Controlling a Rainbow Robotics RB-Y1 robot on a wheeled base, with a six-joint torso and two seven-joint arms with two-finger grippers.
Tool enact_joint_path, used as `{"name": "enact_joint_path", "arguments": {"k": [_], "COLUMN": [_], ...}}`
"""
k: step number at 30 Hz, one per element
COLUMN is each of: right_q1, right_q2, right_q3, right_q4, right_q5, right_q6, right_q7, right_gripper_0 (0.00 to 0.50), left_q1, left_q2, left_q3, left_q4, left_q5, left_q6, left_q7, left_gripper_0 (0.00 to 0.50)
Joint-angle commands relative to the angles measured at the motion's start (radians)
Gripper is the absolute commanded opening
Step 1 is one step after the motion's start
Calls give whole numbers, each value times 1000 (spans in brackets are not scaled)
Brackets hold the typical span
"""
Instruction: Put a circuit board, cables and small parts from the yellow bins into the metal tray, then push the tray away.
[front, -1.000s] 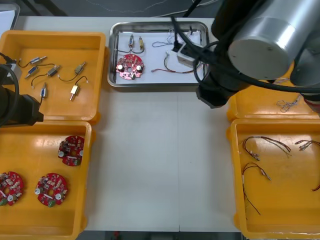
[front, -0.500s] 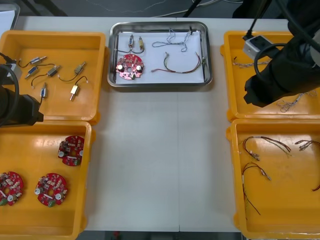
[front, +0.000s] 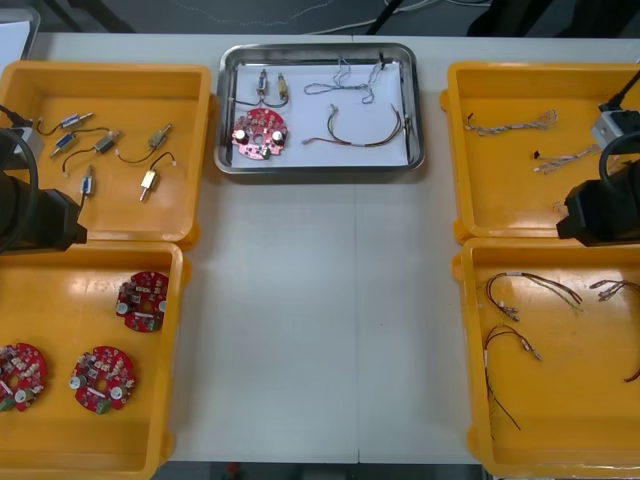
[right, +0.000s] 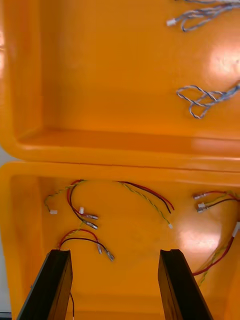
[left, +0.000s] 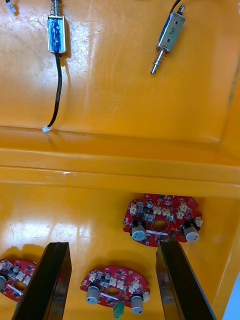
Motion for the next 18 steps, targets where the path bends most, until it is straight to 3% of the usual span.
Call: {"name": "enact_joint_path", "arguments": {"k": [1,18], "right_q1": [92,245], "right_q2": [-40,-1], "right_q3": [-108,-184], "right_q4": [-35,-135], "right_q5": [-24,-5], "right_q6": [4,4], "right_q7": [-27,-29], "right_gripper_0": [500,500], "left_q1": [14,14], "left_q2": [41,41], "left_q3": [33,33], "left_q4": [-28,-28], "left_q5": [7,7], "left_q6": [-2,-2], "left_q7": [22,22], "left_gripper_0": [500,500]}}
